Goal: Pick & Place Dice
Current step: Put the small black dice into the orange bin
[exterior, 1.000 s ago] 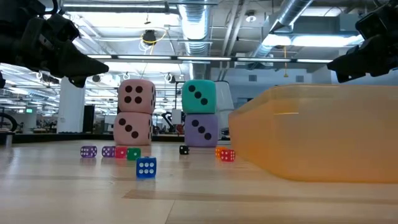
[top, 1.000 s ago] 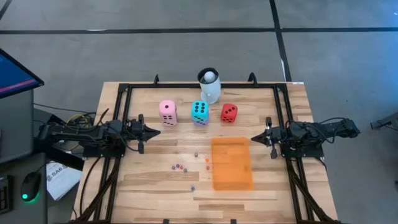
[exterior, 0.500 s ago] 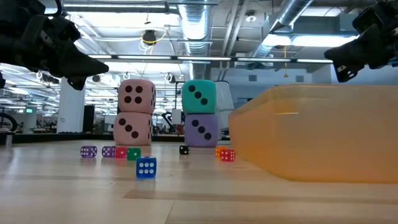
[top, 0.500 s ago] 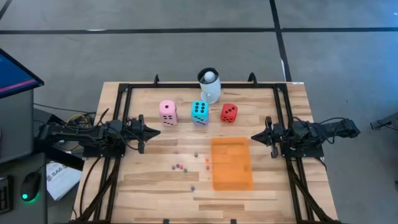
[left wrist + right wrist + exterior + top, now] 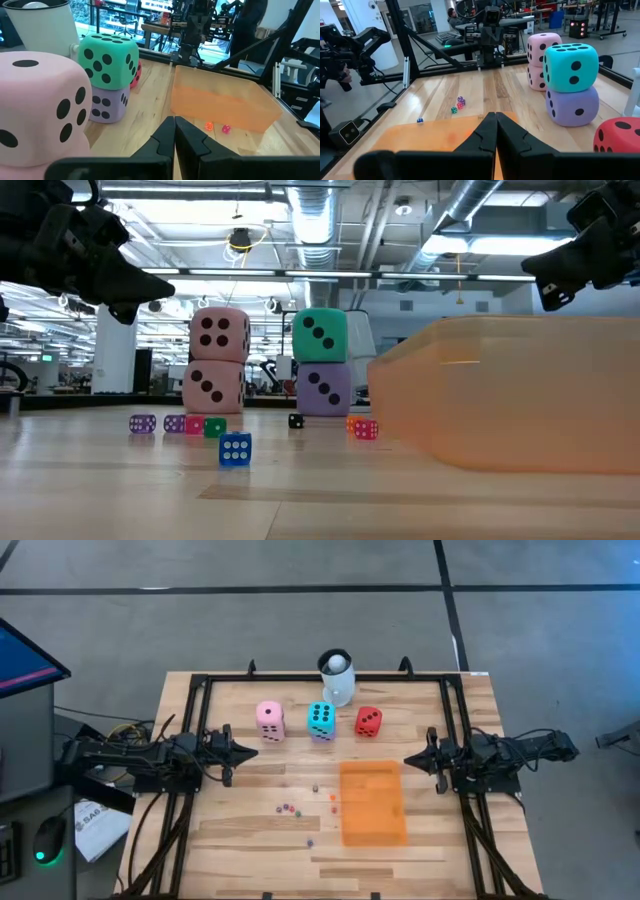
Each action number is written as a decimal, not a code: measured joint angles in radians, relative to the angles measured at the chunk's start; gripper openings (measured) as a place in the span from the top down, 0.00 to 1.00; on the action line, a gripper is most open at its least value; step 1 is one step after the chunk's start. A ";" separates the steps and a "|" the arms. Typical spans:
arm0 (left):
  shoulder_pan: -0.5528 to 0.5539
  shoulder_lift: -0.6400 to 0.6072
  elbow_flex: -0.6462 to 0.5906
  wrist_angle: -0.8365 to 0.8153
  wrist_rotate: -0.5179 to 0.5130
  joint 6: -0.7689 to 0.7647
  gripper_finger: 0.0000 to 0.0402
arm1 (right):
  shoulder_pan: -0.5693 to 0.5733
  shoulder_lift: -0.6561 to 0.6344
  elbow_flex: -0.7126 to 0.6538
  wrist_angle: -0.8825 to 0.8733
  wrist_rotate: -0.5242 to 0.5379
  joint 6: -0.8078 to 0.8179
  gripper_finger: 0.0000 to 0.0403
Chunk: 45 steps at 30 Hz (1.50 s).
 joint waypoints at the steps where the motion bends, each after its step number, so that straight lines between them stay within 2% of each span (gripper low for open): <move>1: 0.000 0.000 0.000 0.000 0.000 0.000 1.00 | 0.000 0.000 0.000 0.000 0.000 0.000 1.00; 45: 0.000 0.000 0.000 0.000 0.000 0.031 1.00 | 0.000 0.000 0.003 -0.006 0.000 0.000 1.00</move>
